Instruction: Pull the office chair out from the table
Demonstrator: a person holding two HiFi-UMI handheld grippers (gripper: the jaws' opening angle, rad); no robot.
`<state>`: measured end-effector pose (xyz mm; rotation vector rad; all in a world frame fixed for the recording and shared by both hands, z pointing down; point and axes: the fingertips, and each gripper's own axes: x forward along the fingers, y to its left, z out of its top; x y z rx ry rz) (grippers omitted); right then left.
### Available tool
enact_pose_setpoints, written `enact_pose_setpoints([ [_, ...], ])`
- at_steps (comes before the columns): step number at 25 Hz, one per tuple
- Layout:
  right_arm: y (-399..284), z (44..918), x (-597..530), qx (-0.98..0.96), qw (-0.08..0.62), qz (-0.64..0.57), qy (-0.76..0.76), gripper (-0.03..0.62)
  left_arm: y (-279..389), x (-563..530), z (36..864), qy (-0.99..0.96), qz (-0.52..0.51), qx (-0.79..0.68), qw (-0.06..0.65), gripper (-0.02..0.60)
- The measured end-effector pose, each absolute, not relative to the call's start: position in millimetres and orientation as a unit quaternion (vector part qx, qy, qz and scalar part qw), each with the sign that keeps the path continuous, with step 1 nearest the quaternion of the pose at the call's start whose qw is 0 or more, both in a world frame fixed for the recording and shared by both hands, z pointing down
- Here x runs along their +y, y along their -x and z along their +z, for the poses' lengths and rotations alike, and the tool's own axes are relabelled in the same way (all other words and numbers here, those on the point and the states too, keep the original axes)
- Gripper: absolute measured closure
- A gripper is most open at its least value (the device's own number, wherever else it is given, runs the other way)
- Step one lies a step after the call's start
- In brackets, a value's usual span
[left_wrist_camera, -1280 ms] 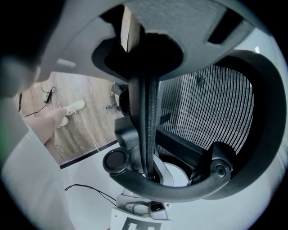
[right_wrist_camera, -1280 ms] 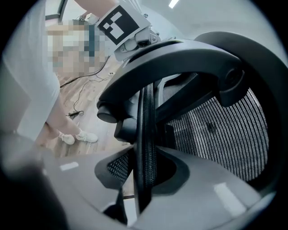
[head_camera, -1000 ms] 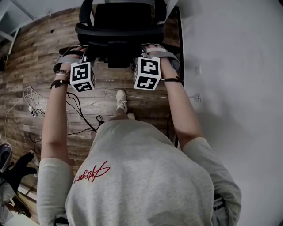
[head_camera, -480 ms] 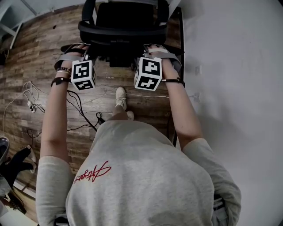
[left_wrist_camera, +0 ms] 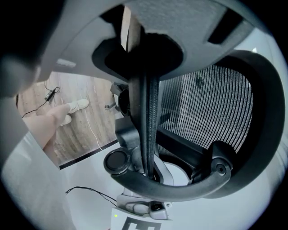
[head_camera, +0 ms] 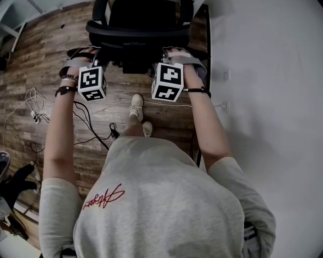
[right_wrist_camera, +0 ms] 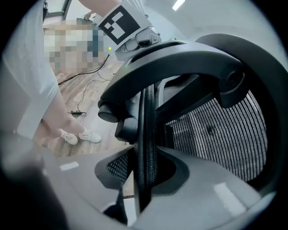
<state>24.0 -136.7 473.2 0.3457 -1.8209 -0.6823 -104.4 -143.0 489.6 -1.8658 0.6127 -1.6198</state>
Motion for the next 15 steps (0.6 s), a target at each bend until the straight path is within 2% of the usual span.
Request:
enact_pose_setpoints([
  [15, -23.0, 470.1, -109.7, -0.769, 0.552, -0.288, -0.144, 0.495, 106.6, -115.9, 486.6, 0.7, -0.609, 0.233, 0.292, 0.508],
])
